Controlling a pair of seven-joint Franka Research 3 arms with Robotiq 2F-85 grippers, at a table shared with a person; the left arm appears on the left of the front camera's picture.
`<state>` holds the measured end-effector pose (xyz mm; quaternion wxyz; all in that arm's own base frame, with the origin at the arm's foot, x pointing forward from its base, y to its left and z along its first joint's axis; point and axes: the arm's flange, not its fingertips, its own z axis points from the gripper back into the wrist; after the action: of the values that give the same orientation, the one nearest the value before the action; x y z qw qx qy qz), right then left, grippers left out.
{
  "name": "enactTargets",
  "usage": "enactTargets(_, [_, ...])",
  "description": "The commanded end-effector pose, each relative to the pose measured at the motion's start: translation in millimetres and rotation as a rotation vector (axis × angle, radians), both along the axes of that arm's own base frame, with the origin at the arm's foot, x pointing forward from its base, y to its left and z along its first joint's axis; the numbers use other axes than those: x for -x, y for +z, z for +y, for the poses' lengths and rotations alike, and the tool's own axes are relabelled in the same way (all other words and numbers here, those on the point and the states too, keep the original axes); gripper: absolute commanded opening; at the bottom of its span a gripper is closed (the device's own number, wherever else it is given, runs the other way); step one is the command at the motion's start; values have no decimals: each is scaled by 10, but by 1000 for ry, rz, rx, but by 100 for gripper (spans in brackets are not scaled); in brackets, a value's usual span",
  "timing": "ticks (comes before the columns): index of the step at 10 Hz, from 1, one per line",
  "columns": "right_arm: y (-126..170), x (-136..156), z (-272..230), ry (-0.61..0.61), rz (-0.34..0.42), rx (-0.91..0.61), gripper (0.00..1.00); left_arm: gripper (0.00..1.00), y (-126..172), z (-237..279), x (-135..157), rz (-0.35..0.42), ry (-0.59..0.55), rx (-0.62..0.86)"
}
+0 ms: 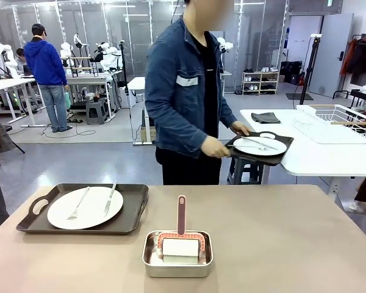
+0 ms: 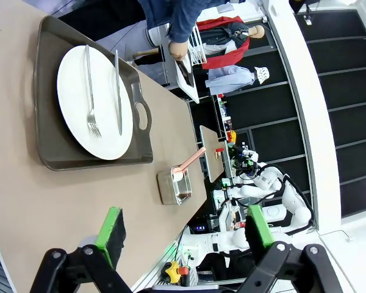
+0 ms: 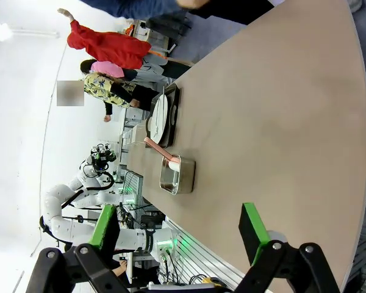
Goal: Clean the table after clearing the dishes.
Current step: When the left (or right) Handle tray is removed, use the left hand (or right hand) to clean the left (or right) side of the table with the Lint Roller.
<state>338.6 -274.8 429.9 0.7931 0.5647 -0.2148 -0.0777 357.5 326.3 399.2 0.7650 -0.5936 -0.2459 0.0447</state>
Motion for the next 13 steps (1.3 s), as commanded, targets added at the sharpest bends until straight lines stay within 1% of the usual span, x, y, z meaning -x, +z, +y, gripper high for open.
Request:
enactTargets(1, [24,9,10,4,-6,-2,100,100,12,8,38,-3,-1,8])
enactTargets(4, [0,0,0,0,0,0,100,100,12,8,38,-3,-1,8])
enactTargets(5, [208,-151,176,40,-48,225,100,100,12,8,38,-3,-1,8])
enactTargets(7, [622,-528,755,262,-144,457,100,100,12,8,38,-3,-1,8])
enactTargets(9, [1049,-958,1555,489,-220,677,100,100,12,8,38,-3,-1,8])
enactTargets(10, [1184,-1200,2059,614,-252,769,100,100,12,8,38,-3,-1,8])
enactTargets(11, [1247,-1382,2531,703,-269,832,100,100,12,8,38,-3,-1,8])
enactTargets(13, [1195,-1598,3576,890,-310,976,100,100,12,8,38,-3,-1,8])
